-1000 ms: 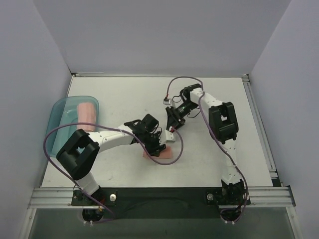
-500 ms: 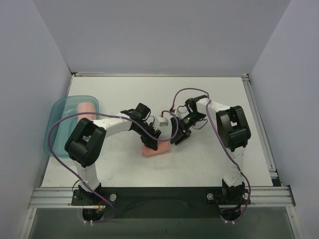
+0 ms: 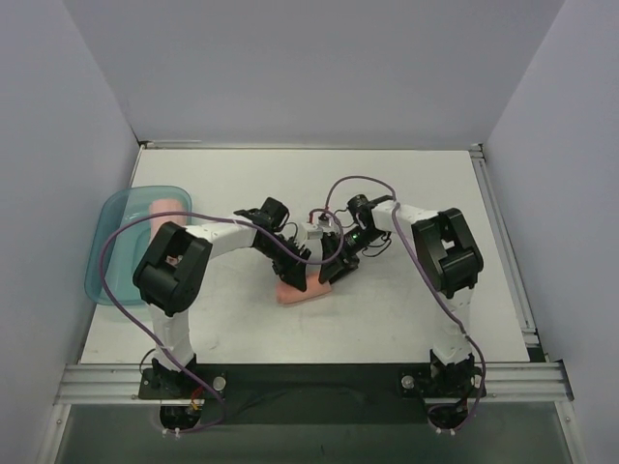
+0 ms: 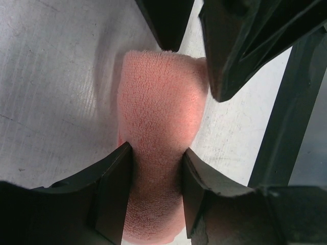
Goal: Roll the towels
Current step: Roll the towel
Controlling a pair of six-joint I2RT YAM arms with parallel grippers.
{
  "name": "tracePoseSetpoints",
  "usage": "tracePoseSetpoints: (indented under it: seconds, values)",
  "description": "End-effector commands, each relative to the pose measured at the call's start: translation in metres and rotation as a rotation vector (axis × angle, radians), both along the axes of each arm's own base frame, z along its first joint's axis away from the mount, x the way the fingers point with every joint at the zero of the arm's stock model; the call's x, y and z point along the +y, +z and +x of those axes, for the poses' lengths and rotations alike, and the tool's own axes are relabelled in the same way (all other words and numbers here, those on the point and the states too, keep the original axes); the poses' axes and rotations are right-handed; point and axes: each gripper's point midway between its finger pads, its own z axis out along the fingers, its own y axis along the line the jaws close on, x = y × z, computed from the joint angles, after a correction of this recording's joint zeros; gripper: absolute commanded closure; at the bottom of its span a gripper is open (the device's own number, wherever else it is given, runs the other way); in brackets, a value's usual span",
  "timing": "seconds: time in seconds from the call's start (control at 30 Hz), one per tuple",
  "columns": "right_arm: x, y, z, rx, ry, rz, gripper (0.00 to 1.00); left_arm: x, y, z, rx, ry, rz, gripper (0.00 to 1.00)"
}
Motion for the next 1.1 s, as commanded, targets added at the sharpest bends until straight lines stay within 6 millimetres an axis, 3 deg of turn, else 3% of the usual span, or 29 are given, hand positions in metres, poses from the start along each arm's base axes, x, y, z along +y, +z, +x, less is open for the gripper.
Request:
tracePoseSetpoints:
  seconds: [0.0,0.1,0.23,0.27,0.37,0.4,0.6,0.63,0.8,1.07]
  values:
    - [0.012,0.003,0.0,-0.013,-0.003,0.006,0.49,0.02,-0.033,-0.012,0.048,0.001,0.125,0.49]
    - [0.018,0.0,-0.003,0.016,0.001,0.02,0.59,0.02,-0.028,-0.008,0.028,0.014,0.124,0.43]
    - [0.016,-0.004,-0.005,0.05,-0.02,0.01,0.96,0.019,-0.017,-0.001,-0.013,0.048,0.118,0.36]
    - [0.014,-0.004,-0.004,0.066,-0.034,0.007,1.0,0.02,-0.015,0.001,-0.029,0.057,0.12,0.34]
    - [0.011,-0.006,-0.002,0.149,-0.091,-0.007,1.0,0.024,-0.003,0.007,-0.12,0.074,0.136,0.28]
    - [0.01,-0.006,-0.002,0.165,-0.102,-0.008,1.0,0.02,0.01,0.007,-0.175,0.066,0.125,0.27]
    - [0.008,0.002,0.0,0.231,-0.149,0.008,1.0,0.021,0.033,0.005,-0.481,0.003,0.223,0.19]
    - [0.008,0.003,0.0,0.241,-0.151,0.012,1.0,0.014,0.031,-0.006,-0.513,-0.048,0.227,0.17]
    - [0.011,0.003,0.003,0.294,-0.164,0.017,1.0,0.002,0.035,-0.014,-0.678,-0.12,0.243,0.13]
    - [0.011,0.001,0.005,0.305,-0.162,0.006,1.0,-0.017,0.026,-0.006,-0.868,-0.219,0.309,0.12]
